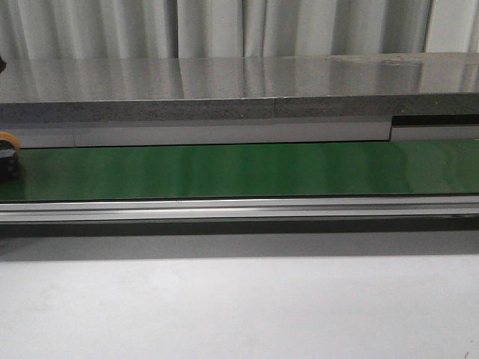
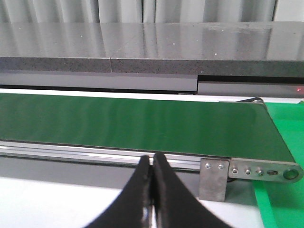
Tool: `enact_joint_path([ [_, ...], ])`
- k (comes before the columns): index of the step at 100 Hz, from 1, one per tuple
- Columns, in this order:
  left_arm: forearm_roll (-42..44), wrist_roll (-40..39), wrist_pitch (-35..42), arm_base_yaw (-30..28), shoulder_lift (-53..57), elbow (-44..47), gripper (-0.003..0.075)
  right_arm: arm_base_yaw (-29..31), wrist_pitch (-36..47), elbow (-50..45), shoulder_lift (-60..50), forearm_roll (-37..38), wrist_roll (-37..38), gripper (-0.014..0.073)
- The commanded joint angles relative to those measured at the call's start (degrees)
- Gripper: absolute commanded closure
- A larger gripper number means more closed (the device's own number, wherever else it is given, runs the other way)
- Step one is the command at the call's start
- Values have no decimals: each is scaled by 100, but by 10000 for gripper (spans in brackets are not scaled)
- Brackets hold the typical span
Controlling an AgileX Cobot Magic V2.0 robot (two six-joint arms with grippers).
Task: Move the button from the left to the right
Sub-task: 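Lower the button onto the green belt and open the left gripper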
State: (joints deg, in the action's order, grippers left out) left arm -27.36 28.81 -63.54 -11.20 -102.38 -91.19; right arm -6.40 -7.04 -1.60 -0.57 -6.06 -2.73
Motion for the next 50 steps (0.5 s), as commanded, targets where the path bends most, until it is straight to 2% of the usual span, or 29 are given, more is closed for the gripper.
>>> enact_joint_path([
  [1,-459,166,237,77,562,-136,183,16,481,105,-69,47,-28,661],
  [22,-265,178,1001,539,1420,301,183,16,481,105,-69,47,-28,661],
  [50,-101,178,2891,1037,3046,2063,183,16,481,105,-69,47,-28,661],
])
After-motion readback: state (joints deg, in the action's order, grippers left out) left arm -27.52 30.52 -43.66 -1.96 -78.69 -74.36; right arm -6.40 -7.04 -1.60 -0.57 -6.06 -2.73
